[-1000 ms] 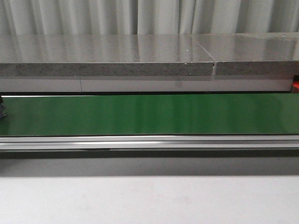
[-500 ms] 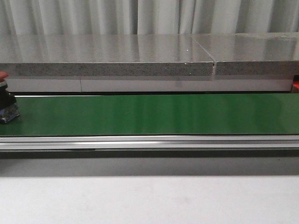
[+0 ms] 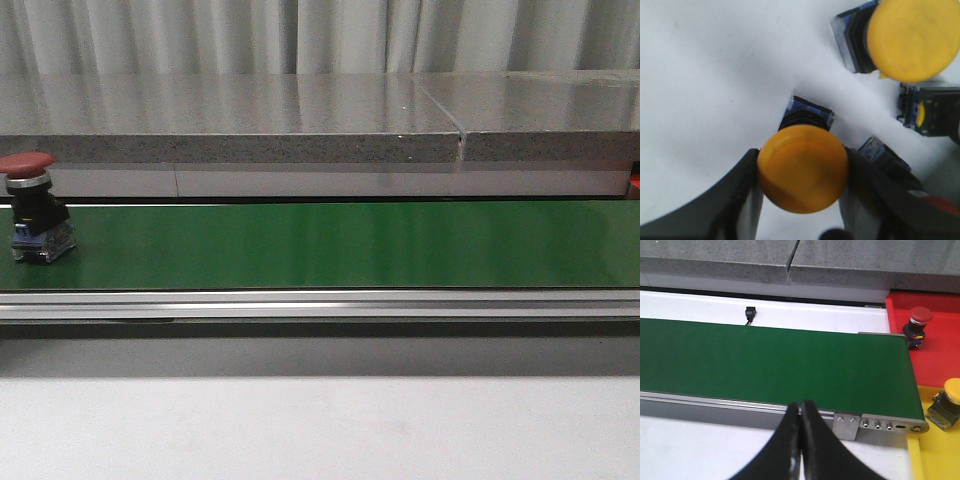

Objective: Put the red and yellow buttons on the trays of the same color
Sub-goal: 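Return the left gripper to the pile and grasp a yellow button, then place the yellow button on the belt and open the left gripper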

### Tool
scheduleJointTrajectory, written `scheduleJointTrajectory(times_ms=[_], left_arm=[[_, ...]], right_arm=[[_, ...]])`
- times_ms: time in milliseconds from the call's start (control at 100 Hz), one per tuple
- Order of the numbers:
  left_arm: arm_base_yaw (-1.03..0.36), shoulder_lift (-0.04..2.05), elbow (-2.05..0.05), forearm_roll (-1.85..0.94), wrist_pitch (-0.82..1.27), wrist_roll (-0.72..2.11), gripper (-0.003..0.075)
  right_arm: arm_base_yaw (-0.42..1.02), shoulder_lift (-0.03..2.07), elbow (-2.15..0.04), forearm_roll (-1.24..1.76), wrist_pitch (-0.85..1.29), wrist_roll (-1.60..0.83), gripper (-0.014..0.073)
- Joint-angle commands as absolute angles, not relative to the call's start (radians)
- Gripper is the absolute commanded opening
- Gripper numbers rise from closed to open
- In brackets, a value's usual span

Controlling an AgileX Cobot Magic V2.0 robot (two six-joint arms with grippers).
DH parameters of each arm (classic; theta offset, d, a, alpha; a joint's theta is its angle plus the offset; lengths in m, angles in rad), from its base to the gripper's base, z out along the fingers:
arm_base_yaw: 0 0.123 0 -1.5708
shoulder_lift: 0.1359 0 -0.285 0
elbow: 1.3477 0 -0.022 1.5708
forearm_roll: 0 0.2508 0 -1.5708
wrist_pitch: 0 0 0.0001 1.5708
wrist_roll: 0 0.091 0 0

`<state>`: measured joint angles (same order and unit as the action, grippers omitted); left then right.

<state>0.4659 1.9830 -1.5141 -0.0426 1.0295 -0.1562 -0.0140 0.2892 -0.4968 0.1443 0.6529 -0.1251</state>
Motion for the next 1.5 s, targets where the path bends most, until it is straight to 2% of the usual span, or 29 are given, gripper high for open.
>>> scheduleJointTrajectory(times_ms=[0, 280, 530, 760, 940, 1100, 1490], left_arm=[[0.469, 1.88, -1.536, -0.053, 1.036, -0.127, 0.0114], [0.469, 1.615, -1.403, -0.101, 0.929, -0.031, 0.0114], [0.398, 1.464, -1.373, -0.145, 0.965, 0.032, 0.0114], [0.269, 1.461, -1.345, -0.141, 0.997, 0.041, 0.0114], [0.203, 1.461, -1.254, -0.141, 0.943, 0.041, 0.0114], [0.19, 1.461, -1.191, -0.127, 0.906, 0.041, 0.0114], [0.19, 1.519, -1.187, -0.113, 0.892, 0.043, 0.0118]], right_arm=[[-0.015, 0.297, -0.522, 0.15, 0.583, -0.131, -0.0066], [-0.015, 0.297, -0.522, 0.15, 0.583, -0.131, -0.0066], [-0.015, 0.297, -0.522, 0.15, 0.583, -0.131, -0.0066], [-0.015, 0.297, -0.522, 0.15, 0.583, -0.131, -0.0066], [-0.015, 0.297, -0.522, 0.15, 0.583, -0.131, -0.0066], [-0.015, 0.297, -0.522, 0.15, 0.583, -0.131, -0.0066], [-0.015, 0.297, -0.522, 0.15, 0.583, -0.131, -0.0066]])
